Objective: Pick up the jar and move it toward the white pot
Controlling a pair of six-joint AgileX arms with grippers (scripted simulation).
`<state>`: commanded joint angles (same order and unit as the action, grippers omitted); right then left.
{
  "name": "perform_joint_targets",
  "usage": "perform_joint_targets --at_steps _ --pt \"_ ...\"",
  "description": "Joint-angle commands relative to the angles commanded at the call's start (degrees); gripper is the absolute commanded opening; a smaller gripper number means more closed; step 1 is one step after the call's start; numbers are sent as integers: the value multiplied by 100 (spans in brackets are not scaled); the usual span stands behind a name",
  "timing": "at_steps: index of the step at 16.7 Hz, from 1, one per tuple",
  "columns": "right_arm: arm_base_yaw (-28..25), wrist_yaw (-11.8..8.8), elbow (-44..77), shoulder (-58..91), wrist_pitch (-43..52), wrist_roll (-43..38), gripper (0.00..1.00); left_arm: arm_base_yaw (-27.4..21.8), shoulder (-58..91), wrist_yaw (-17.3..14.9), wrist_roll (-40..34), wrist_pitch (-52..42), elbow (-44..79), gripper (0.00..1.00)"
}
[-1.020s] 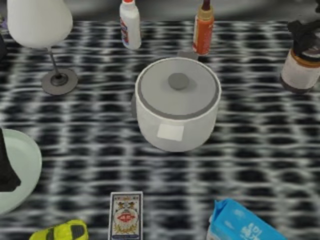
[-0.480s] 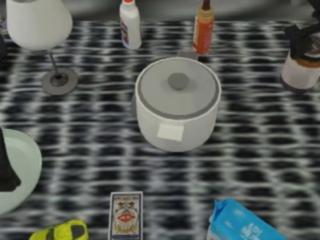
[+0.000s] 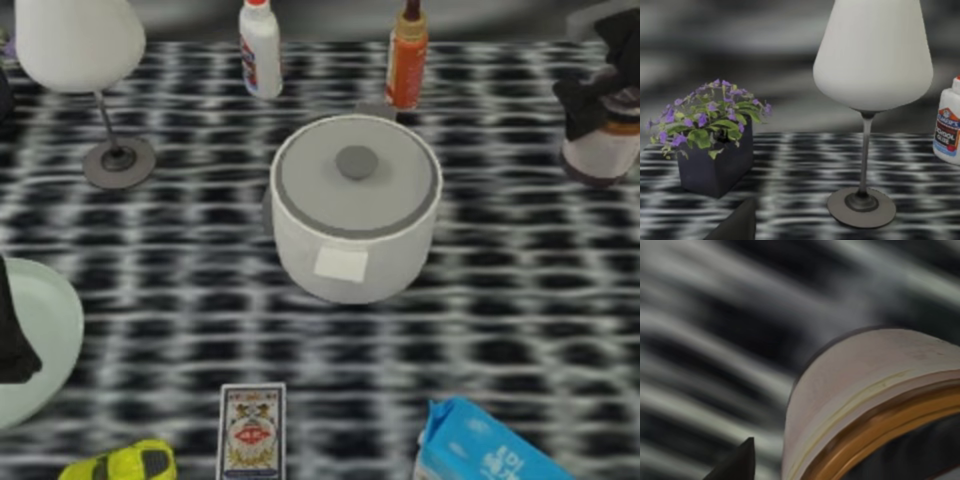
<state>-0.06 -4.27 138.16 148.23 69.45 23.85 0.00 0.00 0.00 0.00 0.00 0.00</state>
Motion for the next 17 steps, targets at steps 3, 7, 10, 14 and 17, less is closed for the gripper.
perform_joint_targets --at_steps 3,7,10,14,17 --pt "0 0 0 0 0 0 92 0 0 0 0 0 0 100" --pt "0 0 0 0 0 0 62 0 0 0 0 0 0 100" --pt "0 0 0 0 0 0 40 0 0 0 0 0 0 100" --pt "0 0 0 0 0 0 10 0 0 0 0 0 0 100" --pt "0 0 0 0 0 0 0 0 0 0 0 0 0 100"
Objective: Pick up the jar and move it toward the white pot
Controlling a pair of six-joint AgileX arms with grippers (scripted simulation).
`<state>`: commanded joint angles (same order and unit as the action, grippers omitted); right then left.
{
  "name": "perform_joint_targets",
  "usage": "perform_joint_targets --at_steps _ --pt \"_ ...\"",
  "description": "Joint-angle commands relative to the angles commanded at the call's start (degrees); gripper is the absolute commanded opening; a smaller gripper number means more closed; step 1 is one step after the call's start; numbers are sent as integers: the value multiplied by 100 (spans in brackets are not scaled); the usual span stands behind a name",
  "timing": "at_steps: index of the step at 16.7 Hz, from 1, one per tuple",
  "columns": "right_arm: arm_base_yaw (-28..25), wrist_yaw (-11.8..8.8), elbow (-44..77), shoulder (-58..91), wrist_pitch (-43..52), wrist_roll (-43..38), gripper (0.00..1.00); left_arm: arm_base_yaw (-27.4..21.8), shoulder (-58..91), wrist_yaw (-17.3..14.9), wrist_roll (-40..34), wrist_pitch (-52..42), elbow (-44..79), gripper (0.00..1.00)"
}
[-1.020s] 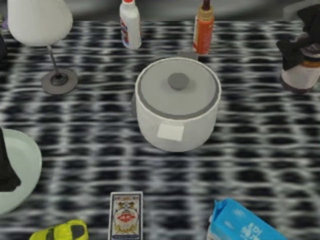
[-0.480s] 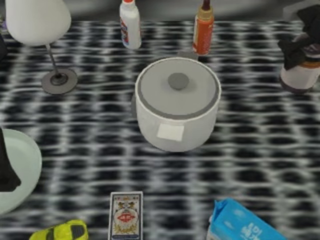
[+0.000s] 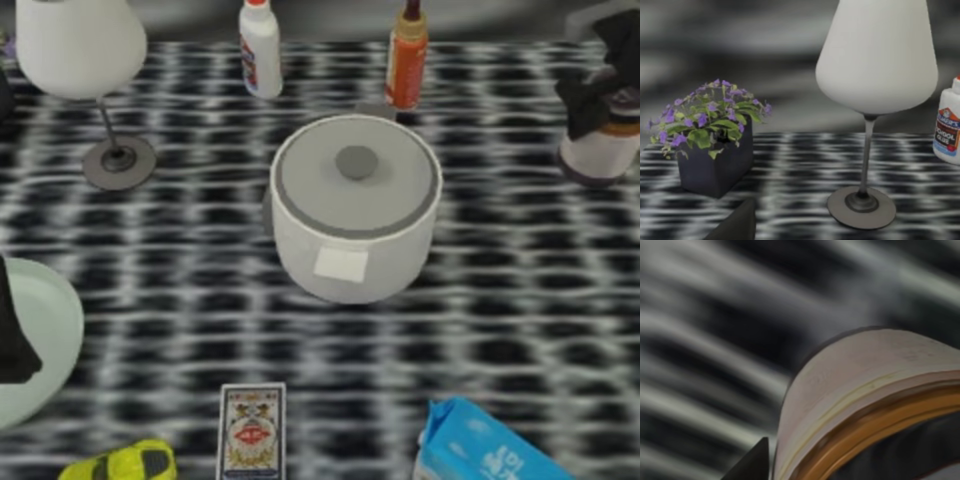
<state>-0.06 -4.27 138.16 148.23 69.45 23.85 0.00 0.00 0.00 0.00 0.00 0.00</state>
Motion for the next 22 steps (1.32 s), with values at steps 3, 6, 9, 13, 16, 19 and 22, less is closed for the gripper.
perform_joint_targets --at_steps 3,6,9,13,16,19,22 --pt "0 0 0 0 0 0 0 0 0 0 0 0 0 100" --pt "0 0 0 0 0 0 0 0 0 0 0 0 0 100" --pt "12 -8 -85 -95 1 -4 0 0 0 0 0 0 0 100" --pt "-14 -34 -894 -936 28 -13 0 0 0 0 0 0 0 100" --pt "-28 -38 -1747 -1867 72 -27 0 0 0 0 0 0 0 100" --pt "-54 -34 -2507 -2666 121 -22 0 0 0 0 0 0 0 100" --pt "-69 -33 -2839 -2999 152 -15 0 0 0 0 0 0 0 100"
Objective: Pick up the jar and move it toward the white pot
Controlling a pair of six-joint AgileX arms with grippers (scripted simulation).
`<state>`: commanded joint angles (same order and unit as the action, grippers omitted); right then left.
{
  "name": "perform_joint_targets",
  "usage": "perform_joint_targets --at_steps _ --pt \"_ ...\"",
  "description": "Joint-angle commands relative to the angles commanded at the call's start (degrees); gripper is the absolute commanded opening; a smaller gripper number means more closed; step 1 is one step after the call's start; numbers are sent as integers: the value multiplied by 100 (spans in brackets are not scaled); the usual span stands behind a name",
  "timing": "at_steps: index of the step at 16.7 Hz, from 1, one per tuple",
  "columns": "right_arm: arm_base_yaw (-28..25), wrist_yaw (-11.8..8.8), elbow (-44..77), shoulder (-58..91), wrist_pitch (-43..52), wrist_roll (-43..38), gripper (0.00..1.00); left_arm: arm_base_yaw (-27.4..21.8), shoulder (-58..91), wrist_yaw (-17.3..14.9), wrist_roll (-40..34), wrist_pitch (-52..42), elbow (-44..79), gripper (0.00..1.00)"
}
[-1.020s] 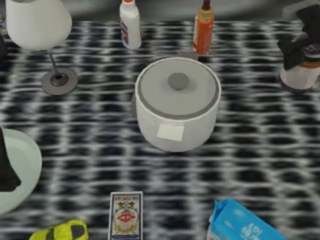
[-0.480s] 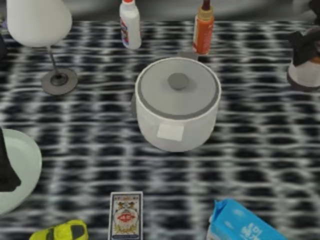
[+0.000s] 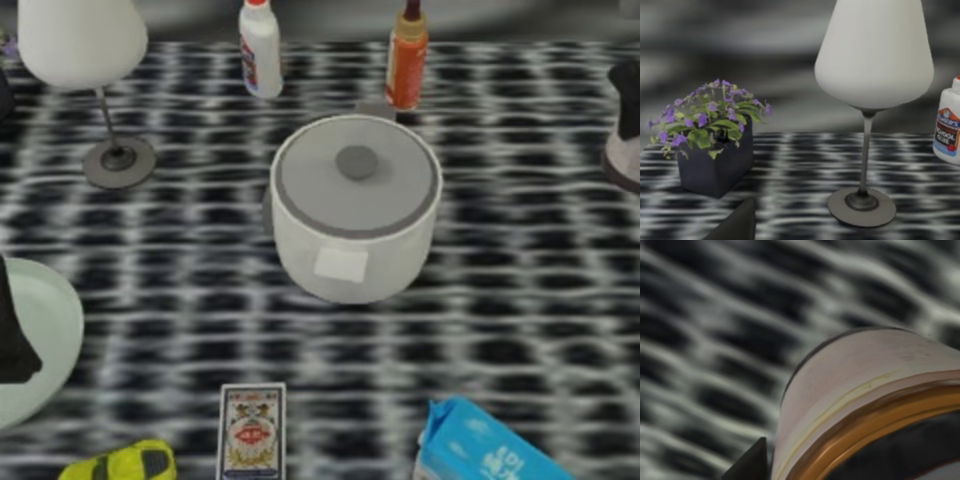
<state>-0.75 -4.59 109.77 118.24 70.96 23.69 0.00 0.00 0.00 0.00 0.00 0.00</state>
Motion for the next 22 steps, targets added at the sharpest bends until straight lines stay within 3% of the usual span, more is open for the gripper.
perform_joint_targets --at_steps 8,17,22 --pt "-172 69 -122 4 -141 -404 0 0 0 0 0 0 0 100" --pt "-1392 668 -1253 -190 -1092 -3606 0 0 0 0 0 0 0 100" --pt "-1664 805 -1530 -264 -1316 -4133 0 0 0 0 0 0 0 100"
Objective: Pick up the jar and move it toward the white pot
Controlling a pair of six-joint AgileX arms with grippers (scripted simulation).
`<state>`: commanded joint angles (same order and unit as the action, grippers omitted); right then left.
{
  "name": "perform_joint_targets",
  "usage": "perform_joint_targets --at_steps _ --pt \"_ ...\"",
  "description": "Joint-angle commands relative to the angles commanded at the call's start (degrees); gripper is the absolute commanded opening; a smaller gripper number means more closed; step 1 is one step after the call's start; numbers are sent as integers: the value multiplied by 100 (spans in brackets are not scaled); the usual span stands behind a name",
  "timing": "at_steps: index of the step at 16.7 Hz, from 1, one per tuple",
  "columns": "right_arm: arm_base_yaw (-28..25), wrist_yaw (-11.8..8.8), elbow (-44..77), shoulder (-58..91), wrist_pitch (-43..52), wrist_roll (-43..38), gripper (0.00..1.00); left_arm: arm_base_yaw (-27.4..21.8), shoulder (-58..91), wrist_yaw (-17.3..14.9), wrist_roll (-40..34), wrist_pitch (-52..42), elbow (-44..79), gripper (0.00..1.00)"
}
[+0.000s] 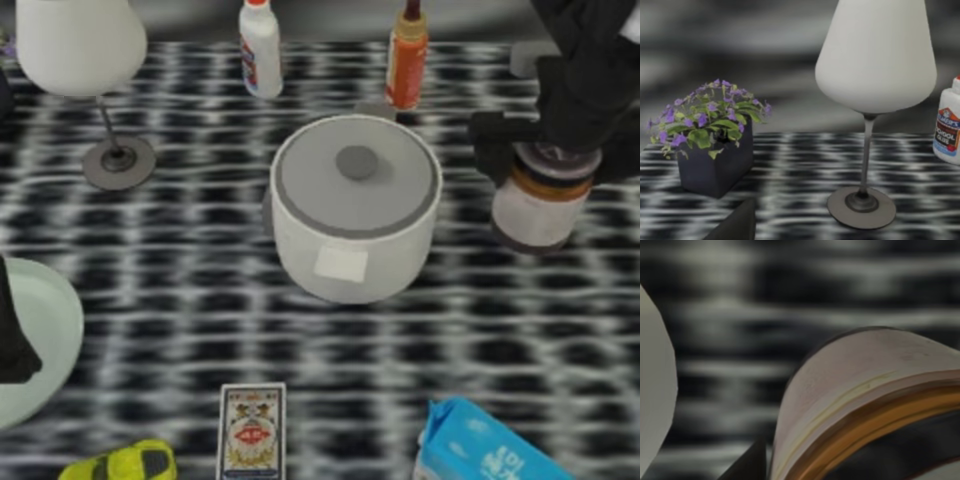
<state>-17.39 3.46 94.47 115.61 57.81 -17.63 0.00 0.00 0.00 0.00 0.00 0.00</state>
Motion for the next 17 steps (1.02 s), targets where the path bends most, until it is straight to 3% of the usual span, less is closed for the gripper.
perform_joint_targets --at_steps 16,17 --pt "14 1 -620 357 -977 9 0 0 0 0 0 0 0 100" --pt "14 1 -620 357 -977 9 8 0 0 0 0 0 0 100"
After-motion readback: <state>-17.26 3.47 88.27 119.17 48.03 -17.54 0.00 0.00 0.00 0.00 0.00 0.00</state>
